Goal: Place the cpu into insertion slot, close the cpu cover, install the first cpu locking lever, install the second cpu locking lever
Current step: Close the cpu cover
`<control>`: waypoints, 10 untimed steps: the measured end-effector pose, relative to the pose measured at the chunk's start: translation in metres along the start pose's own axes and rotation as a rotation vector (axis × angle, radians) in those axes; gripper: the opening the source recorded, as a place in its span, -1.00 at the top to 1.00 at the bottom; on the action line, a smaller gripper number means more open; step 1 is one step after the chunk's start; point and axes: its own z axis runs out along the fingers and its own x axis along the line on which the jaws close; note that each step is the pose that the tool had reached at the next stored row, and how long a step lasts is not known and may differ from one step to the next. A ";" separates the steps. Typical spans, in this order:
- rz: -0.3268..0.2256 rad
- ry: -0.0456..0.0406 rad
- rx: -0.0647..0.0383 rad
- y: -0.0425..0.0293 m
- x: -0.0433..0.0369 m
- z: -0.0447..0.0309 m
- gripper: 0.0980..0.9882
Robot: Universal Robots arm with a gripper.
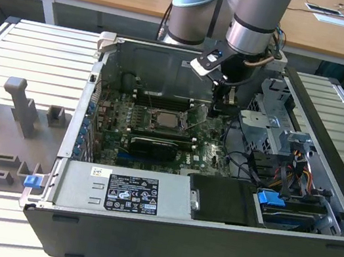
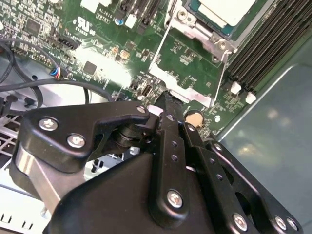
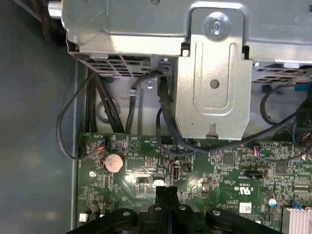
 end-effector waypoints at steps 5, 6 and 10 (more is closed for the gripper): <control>0.000 0.0000 0.000 -0.0072 0.0003 0.0001 0.98; 0.000 0.0000 0.000 -0.0089 0.0003 0.0001 0.98; 0.000 0.0000 0.000 -0.0156 0.0006 0.0003 0.98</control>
